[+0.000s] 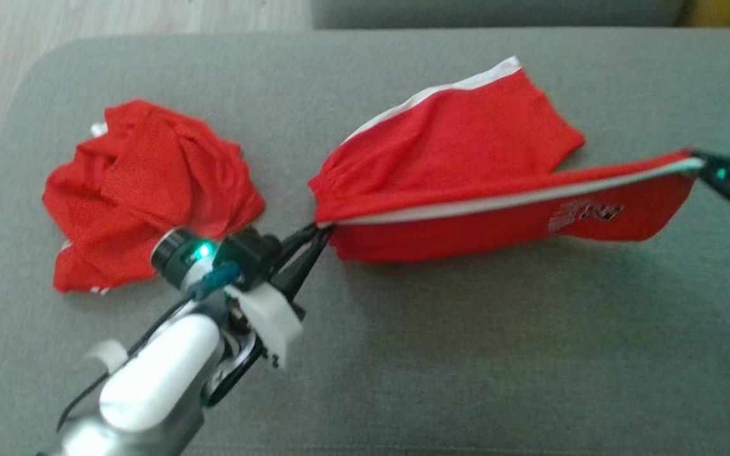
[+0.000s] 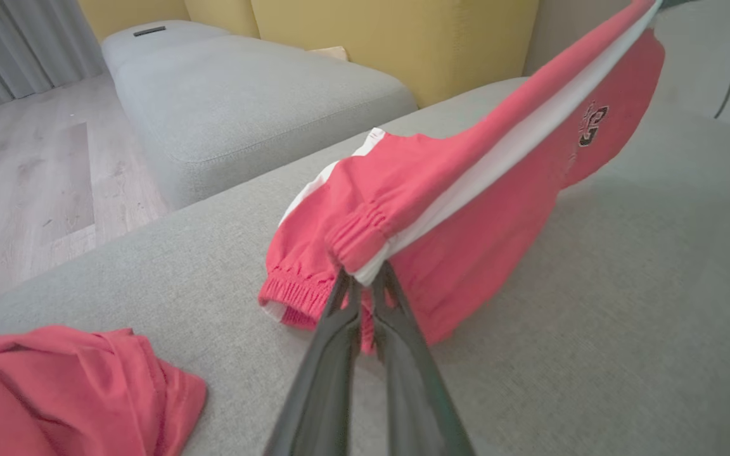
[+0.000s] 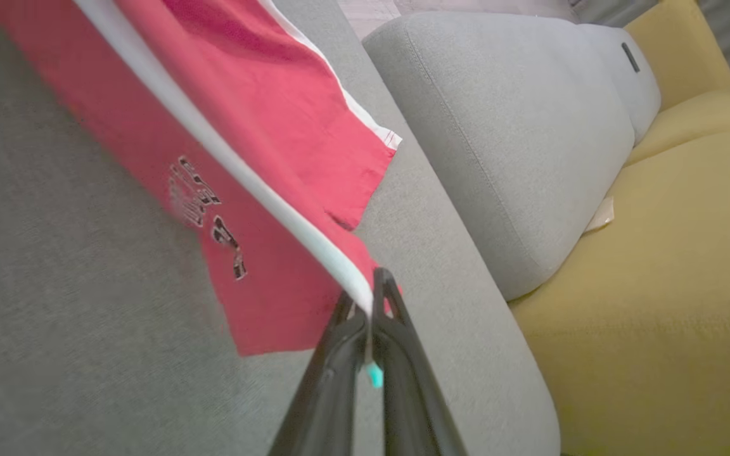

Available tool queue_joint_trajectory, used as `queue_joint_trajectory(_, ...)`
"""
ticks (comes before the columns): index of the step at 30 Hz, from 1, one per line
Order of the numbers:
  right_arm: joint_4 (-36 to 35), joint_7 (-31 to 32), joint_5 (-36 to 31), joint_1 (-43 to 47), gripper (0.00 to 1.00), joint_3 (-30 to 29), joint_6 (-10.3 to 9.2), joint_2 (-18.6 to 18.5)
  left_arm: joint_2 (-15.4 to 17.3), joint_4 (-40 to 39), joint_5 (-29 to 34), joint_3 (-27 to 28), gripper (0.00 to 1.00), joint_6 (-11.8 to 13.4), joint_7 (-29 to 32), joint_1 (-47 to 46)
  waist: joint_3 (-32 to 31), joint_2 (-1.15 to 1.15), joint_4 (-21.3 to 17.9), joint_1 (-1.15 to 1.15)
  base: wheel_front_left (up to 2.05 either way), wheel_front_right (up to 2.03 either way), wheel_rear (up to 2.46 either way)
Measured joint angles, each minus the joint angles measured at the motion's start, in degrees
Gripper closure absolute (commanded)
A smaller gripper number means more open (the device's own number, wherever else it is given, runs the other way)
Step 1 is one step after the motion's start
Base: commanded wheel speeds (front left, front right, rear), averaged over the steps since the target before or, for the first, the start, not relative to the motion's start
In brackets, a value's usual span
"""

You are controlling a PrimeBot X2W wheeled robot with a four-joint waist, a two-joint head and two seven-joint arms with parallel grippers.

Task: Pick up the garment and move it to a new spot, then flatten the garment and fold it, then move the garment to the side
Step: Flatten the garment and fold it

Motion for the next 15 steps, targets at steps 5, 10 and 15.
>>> queue_joint_trajectory(5, 3.01, -0.03, -1.98, -6.65, 1.00, 2.85, 0.00, 0.80, -2.66, 2.88, 0.00, 0.47, 1.00, -0.12, -0.54, -3.79, 3.41, 0.00, 2.08, 0.01, 0.00, 0.00, 0.00)
queue_joint_trajectory(10, 5.37, -0.12, -3.55, -12.05, 1.00, 4.08, 0.00, 1.56, -4.78, 5.86, 0.34, 0.42, 1.00, -0.57, -1.37, -8.32, 6.94, 0.00, 4.05, 0.01, 0.00, 0.00, 0.00)
queue_joint_trajectory(15, 6.13, 1.14, -5.72, -15.97, 1.00, 4.11, 0.00, 2.60, -6.94, 9.65, 0.99, 0.32, 1.00, -1.00, -2.09, -13.16, 11.10, 0.00, 6.24, 0.02, 0.00, 0.00, 0.00)
